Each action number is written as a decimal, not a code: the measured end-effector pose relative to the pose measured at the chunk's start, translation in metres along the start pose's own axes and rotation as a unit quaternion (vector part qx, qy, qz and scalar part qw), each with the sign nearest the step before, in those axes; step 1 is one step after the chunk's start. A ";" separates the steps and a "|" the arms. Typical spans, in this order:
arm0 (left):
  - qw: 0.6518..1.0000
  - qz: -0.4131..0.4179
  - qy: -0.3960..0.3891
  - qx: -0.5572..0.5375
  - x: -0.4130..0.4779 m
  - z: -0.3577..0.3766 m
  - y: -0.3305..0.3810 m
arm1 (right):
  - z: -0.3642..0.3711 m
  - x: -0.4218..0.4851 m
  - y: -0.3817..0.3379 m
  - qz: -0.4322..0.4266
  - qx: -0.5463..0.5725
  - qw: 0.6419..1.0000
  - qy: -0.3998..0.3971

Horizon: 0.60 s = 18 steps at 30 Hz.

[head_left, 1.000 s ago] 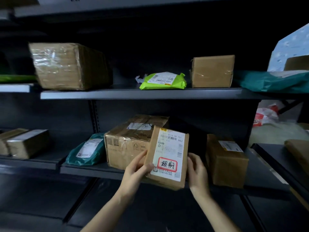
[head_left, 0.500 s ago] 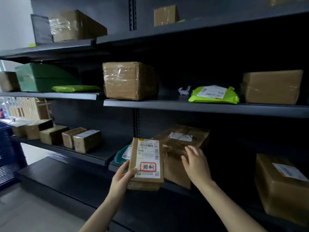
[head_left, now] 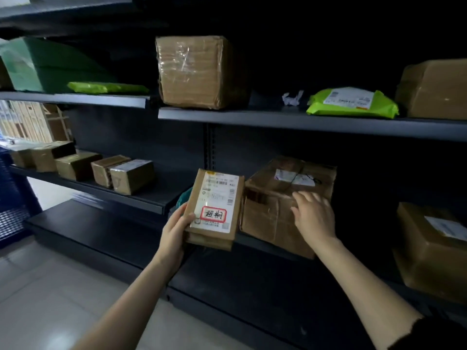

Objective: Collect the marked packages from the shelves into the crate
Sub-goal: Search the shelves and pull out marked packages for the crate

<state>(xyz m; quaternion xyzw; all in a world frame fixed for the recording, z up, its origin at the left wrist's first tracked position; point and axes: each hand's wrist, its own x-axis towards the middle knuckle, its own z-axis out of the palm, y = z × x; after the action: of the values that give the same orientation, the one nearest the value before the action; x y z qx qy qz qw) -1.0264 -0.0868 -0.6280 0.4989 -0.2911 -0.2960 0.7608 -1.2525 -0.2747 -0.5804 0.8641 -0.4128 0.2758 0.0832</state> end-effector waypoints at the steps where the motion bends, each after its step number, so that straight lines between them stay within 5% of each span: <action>1: 1.000 0.001 0.009 -0.007 -0.002 -0.002 -0.002 | -0.003 -0.005 0.009 -0.001 0.001 1.000 0.002; 18: 0.999 -0.014 0.051 0.010 -0.006 -0.007 -0.013 | -0.015 -0.019 0.005 0.049 0.015 0.998 0.030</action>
<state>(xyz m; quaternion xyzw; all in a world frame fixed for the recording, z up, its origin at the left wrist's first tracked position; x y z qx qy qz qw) -1.0265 -0.0824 -0.6432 0.5247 -0.2483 -0.2779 0.7654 -1.2723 -0.2598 -0.5788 0.8351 -0.4482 0.3113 0.0692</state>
